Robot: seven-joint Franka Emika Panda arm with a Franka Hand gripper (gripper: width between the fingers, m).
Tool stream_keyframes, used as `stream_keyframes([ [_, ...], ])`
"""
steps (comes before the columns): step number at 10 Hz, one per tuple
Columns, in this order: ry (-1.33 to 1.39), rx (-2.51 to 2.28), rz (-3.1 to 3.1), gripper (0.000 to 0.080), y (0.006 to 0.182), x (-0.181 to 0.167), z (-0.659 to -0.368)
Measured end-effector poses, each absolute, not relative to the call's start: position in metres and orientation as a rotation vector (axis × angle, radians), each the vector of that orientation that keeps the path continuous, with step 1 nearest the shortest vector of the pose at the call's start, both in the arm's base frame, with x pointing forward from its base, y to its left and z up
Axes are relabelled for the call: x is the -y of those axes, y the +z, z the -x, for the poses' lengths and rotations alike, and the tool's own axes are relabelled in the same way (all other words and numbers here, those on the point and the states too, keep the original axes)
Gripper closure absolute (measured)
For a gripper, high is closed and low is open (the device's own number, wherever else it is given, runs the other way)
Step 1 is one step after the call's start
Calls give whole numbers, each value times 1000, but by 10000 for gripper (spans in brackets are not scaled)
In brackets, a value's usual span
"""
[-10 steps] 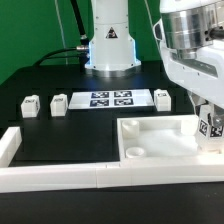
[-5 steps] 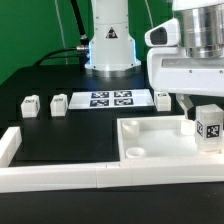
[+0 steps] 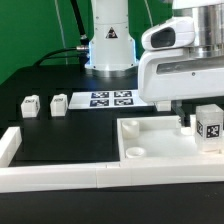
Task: Assemble square table
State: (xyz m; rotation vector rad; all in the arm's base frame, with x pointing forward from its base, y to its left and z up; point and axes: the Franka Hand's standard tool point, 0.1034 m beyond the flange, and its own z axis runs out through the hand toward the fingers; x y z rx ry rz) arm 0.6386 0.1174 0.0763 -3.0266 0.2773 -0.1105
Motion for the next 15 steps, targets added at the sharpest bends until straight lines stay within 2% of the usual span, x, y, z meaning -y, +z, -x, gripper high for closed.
stream_keyframes([
  [1, -108, -319, 3021, 368, 76, -118, -639],
  [2, -108, -313, 3022, 368, 76, -118, -639],
  [3, -103, -406, 3012, 508, 76, -115, -638],
  [5, -86, -668, 2962, 508, 75, -113, -638],
  [9, 62, -1664, 2501, 508, 74, -109, -632],
  [12, 148, -2067, 2141, 508, 73, -111, -630],
  [13, 131, -2006, 2206, 432, 73, -113, -629],
  [14, 86, -1878, 2338, 432, 69, -121, -625],
  [15, 68, -1743, 2454, 295, 67, -131, -621],
])
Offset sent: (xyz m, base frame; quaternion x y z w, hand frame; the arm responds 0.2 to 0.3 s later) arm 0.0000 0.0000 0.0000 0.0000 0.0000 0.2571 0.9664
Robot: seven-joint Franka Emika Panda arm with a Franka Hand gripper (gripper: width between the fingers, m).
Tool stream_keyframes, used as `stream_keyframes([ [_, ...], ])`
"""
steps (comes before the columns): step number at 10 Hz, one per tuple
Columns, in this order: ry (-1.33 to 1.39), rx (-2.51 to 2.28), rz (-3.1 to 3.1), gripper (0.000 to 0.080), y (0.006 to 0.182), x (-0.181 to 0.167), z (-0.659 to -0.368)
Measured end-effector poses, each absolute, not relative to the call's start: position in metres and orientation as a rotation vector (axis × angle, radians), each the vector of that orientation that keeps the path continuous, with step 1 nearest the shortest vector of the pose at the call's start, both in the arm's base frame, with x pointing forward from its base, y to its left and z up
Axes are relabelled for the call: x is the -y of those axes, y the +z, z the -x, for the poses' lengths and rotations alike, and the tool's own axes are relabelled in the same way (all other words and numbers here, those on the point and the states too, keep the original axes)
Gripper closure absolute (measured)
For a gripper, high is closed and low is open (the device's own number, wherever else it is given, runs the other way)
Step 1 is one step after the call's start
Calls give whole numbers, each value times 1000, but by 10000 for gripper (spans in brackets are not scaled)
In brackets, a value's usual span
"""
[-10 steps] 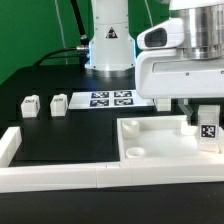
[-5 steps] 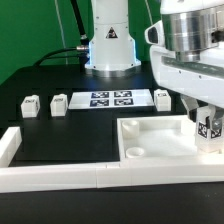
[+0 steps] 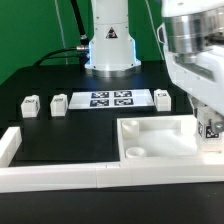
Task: Assemble square table
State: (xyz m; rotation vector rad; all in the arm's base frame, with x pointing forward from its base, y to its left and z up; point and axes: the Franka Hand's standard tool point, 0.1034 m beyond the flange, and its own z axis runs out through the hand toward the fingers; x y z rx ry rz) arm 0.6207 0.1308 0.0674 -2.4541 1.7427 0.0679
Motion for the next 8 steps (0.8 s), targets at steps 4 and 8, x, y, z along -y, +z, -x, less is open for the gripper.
stream_keyframes([
  [4, -19, -1199, 2770, 152, 66, -137, -621],
  [8, -89, -376, 3020, 150, 73, -123, -633],
])
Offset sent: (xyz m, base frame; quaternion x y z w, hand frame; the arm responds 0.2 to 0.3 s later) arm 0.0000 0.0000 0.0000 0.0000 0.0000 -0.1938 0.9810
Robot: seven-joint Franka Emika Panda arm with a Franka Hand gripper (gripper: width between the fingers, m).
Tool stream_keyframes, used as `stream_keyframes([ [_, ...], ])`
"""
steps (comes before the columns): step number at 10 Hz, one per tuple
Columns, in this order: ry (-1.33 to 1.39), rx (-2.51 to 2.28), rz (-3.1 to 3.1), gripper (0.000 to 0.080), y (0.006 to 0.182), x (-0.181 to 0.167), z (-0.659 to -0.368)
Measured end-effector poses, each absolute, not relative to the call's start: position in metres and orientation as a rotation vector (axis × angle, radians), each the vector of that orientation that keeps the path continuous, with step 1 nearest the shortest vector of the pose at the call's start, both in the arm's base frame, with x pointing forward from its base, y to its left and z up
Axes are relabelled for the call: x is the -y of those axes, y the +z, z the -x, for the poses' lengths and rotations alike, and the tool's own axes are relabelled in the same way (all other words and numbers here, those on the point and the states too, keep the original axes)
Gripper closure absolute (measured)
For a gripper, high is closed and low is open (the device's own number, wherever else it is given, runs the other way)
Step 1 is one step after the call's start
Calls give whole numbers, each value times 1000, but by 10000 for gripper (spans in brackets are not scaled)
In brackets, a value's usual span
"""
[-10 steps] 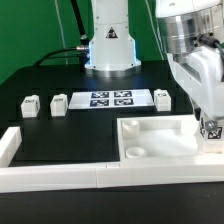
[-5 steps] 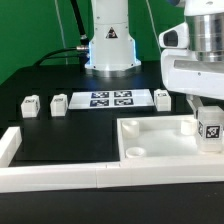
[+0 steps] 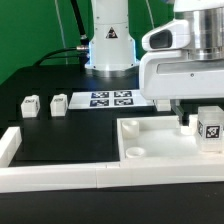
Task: Assemble square table
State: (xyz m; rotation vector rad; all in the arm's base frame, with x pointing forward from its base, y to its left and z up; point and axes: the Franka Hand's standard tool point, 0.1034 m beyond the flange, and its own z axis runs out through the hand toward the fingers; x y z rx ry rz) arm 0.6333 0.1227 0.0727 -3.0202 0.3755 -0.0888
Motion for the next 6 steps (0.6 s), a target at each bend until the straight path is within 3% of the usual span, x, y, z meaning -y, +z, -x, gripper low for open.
stream_keyframes([
  [2, -89, -338, 3023, 150, 72, -123, -633],
  [4, -89, -350, 3022, 413, 72, -123, -633],
  [5, -86, -360, 3025, 502, 71, -119, -633],
  [6, -78, -508, 3000, 502, 71, -118, -633],
])
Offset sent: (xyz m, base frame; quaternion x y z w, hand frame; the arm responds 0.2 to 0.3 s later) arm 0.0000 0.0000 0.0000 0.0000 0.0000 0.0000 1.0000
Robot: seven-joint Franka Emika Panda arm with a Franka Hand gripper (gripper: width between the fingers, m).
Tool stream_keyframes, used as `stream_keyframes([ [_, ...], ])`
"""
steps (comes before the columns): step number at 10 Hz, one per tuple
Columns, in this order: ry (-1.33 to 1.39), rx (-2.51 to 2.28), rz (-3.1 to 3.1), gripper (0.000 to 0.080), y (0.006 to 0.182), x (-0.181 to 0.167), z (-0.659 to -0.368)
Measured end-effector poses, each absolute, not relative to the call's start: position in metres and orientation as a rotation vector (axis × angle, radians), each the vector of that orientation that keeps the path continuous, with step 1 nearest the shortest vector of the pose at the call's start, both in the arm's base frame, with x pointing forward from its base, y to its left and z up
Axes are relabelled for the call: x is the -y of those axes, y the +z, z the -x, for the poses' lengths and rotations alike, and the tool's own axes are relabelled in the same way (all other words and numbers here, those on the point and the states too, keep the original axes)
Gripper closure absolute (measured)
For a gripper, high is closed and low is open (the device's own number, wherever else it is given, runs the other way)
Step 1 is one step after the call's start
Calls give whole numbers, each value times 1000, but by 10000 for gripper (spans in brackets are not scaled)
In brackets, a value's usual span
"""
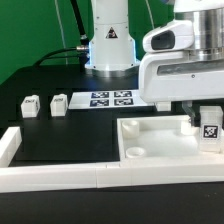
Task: Assemble square table
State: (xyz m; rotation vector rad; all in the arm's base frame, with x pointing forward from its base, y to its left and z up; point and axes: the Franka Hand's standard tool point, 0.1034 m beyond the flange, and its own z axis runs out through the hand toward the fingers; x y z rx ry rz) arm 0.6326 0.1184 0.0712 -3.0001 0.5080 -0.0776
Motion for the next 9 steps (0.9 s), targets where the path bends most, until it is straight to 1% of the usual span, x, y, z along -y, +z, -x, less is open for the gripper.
stream_keyframes([
  [2, -67, -769, 2942, 503, 71, -117, -633],
  [5, -29, -1533, 2602, 503, 69, -116, -630],
  [8, 67, -1888, 2280, 503, 68, -110, -630],
  [9, 75, -1936, 2242, 427, 68, -114, -630],
])
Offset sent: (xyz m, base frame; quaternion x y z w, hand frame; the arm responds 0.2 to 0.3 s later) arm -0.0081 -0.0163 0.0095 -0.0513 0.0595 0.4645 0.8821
